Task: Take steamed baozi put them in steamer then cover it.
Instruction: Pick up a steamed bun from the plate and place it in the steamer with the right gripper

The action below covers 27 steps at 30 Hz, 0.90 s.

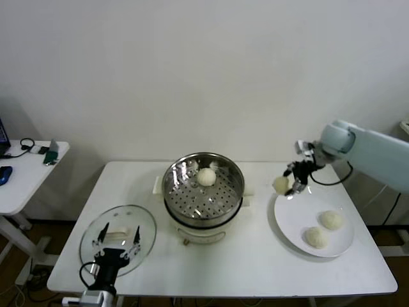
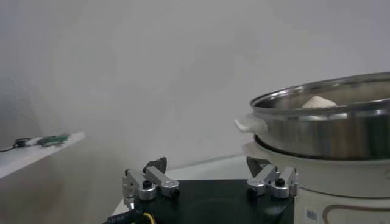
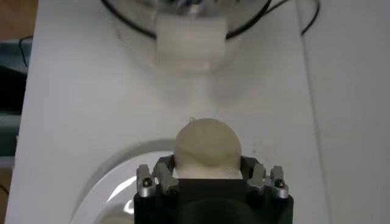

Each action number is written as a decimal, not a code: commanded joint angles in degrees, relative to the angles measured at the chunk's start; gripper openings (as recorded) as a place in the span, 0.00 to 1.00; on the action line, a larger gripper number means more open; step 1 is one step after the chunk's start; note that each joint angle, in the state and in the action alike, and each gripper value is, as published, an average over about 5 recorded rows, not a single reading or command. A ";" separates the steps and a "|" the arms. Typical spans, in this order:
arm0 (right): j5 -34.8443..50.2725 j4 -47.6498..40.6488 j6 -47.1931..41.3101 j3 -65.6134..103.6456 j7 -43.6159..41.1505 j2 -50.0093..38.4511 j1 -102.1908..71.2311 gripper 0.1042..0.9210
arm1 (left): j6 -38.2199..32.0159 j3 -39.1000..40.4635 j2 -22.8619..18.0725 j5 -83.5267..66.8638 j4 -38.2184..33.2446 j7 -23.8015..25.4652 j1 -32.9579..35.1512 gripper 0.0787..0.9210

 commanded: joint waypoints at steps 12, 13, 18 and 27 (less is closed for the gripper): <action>19.33 -1.62 -3.76 -9.28 4.50 27.06 10.06 0.71 | -0.07 1.49 -0.09 2.02 -0.98 -0.13 0.61 0.88; 19.32 -2.28 -3.99 -8.79 4.84 28.31 9.03 0.71 | -0.02 1.44 -0.16 2.30 -1.13 -0.18 0.79 0.88; 19.10 -6.39 -4.39 -7.96 5.43 33.99 4.77 0.71 | 0.17 1.21 -0.49 3.54 -2.07 -0.34 1.64 0.88; 16.57 -10.76 -4.26 -8.66 5.35 38.14 -2.02 0.71 | 0.34 0.91 -1.02 4.58 -2.90 -0.61 1.31 0.88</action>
